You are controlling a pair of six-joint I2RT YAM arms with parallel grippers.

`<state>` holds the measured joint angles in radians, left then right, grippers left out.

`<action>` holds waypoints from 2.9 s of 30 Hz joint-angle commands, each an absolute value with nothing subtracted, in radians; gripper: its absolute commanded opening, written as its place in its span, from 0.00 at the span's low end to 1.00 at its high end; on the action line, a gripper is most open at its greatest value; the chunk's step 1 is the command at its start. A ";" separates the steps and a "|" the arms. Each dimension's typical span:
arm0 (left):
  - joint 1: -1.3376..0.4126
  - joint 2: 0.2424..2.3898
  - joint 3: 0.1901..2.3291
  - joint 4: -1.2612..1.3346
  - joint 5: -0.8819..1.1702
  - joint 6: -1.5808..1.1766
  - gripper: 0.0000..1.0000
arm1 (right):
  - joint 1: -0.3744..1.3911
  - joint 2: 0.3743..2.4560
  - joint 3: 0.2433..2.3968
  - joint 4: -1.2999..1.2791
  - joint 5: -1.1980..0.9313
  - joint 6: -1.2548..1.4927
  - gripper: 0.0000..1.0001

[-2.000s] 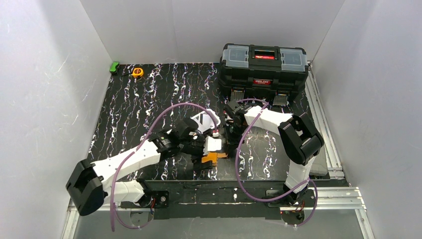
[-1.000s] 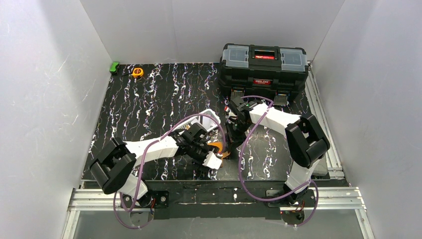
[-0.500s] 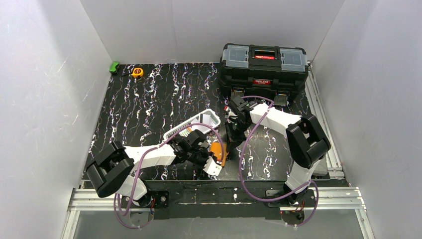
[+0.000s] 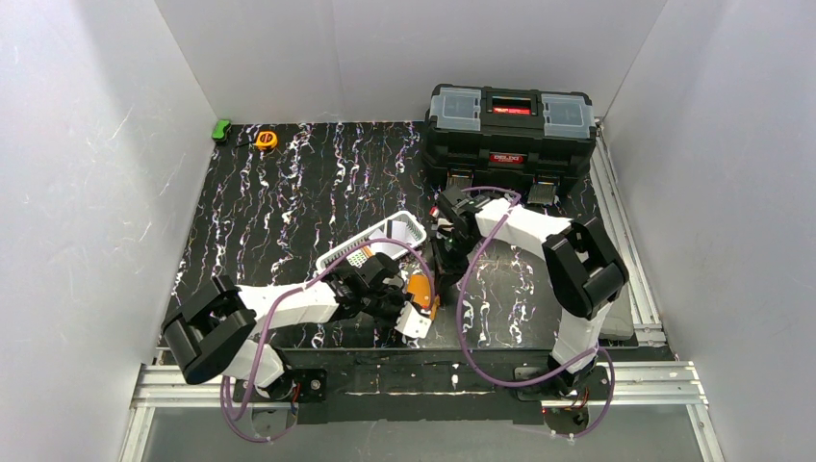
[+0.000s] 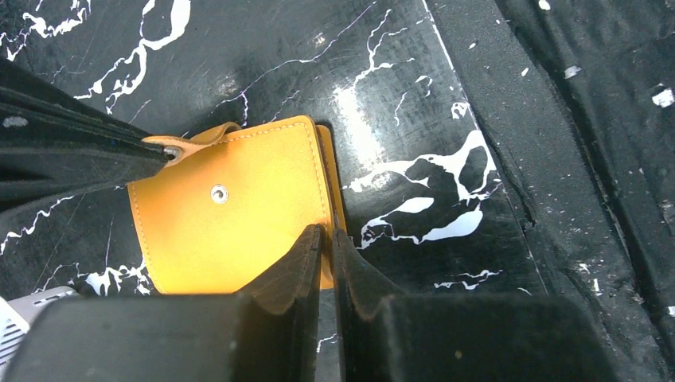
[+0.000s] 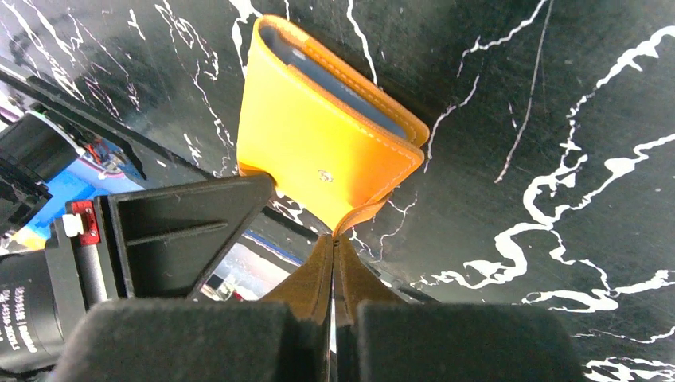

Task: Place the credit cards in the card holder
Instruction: Close the card holder at the center of the board.

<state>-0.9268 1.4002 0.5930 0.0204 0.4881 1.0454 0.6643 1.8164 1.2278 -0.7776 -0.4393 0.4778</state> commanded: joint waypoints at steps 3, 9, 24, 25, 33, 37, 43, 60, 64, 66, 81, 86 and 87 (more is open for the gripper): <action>-0.948 1.366 0.546 -0.008 0.483 0.998 0.07 | 0.690 1.863 1.298 -0.777 -0.413 0.502 0.02; -0.948 1.360 0.540 -0.008 0.479 0.996 0.07 | 0.706 1.894 1.332 -0.786 -0.394 0.512 0.09; -0.950 1.356 0.534 -0.006 0.481 0.985 0.08 | 0.706 1.879 1.317 -0.774 -0.399 0.528 0.22; -0.950 1.356 0.535 -0.006 0.482 0.985 0.08 | 0.706 1.878 1.315 -0.772 -0.402 0.529 0.23; -0.950 1.358 0.536 -0.007 0.477 0.983 0.08 | 0.706 1.869 1.306 -0.763 -0.411 0.534 0.22; -0.950 1.358 0.541 -0.009 0.474 0.979 0.08 | 0.706 1.865 1.300 -0.755 -0.415 0.538 0.14; -0.950 1.359 0.542 -0.012 0.471 0.973 0.08 | 0.706 1.858 1.291 -0.744 -0.420 0.555 0.01; -0.951 1.361 0.545 -0.006 0.474 0.963 0.08 | 0.761 1.923 1.325 -0.795 -0.335 0.545 0.01; -0.951 1.359 0.546 -0.007 0.475 0.957 0.08 | 0.772 1.924 1.333 -0.808 -0.292 0.551 0.01; -0.951 1.359 0.547 -0.008 0.475 0.952 0.08 | 0.775 1.924 1.337 -0.802 -0.281 0.555 0.01; -0.957 1.355 0.547 -0.015 0.478 0.939 0.09 | 0.761 1.868 1.346 -0.746 -0.230 0.615 0.01; -0.957 1.352 0.544 -0.014 0.480 0.938 0.09 | 0.761 1.883 1.346 -0.723 -0.265 0.619 0.01; -0.960 1.352 0.545 -0.013 0.479 0.938 0.09 | 0.761 1.885 1.342 -0.719 -0.271 0.619 0.01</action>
<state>-0.9466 1.3724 0.5621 0.0532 0.4557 0.9596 0.7658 1.9045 1.3132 -0.7498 -0.2577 0.6071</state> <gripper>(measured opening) 0.086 0.022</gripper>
